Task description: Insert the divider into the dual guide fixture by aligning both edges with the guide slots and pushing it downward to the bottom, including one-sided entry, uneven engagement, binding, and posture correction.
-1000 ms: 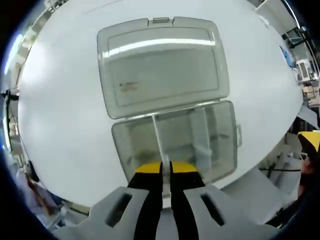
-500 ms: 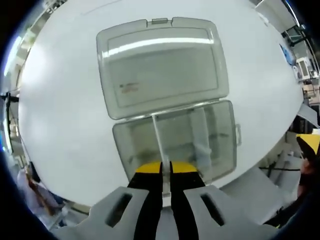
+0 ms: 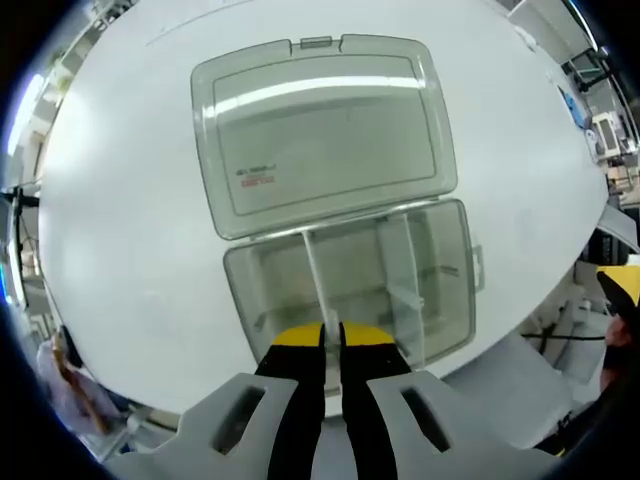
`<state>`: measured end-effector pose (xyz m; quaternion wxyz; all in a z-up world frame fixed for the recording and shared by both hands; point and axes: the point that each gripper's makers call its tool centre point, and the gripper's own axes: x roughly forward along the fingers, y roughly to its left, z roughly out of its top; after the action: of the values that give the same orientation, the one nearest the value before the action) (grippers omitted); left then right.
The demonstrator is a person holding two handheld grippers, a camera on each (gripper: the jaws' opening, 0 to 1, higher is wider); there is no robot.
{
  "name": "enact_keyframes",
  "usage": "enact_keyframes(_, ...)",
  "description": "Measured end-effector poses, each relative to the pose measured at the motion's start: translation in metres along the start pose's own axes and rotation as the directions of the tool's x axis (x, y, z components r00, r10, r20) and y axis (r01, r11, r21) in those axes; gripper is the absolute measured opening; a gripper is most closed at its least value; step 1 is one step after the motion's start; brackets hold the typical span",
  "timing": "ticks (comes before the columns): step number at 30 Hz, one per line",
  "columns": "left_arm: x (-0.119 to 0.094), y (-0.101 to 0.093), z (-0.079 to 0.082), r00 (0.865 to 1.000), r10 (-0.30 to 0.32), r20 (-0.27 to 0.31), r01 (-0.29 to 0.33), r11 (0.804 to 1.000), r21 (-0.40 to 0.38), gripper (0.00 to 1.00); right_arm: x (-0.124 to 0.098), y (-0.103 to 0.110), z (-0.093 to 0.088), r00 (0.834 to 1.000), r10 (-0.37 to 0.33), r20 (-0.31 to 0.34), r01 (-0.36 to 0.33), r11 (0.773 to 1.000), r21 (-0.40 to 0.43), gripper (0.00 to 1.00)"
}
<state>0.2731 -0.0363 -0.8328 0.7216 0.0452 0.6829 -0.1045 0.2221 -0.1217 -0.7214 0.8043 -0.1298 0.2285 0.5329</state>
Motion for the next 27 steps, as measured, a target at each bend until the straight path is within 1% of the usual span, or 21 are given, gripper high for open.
enact_keyframes(7, 0.0025, 0.0011, 0.0011, 1.000, 0.008, 0.012, -0.008, 1.000, 0.004, 0.01, -0.0002, 0.0012, -0.0006, 1.000, 0.000, 0.000, 0.000, 1.000, 0.003, 0.72)
enact_keyframes(18, 0.0055, 0.0003, -0.0017, 1.000, 0.024, 0.020, -0.024, 1.000, 0.011, 0.01, -0.0022, 0.0013, -0.0020, 1.000, -0.003, -0.001, 0.003, 1.000, 0.005, 0.72)
enact_keyframes(27, 0.0100, 0.0017, -0.0005, 0.999, 0.018, 0.026, -0.018, 1.000, 0.000, 0.01, -0.0033, -0.0001, -0.0052, 1.000, -0.004, -0.003, 0.004, 1.000, 0.011, 0.72)
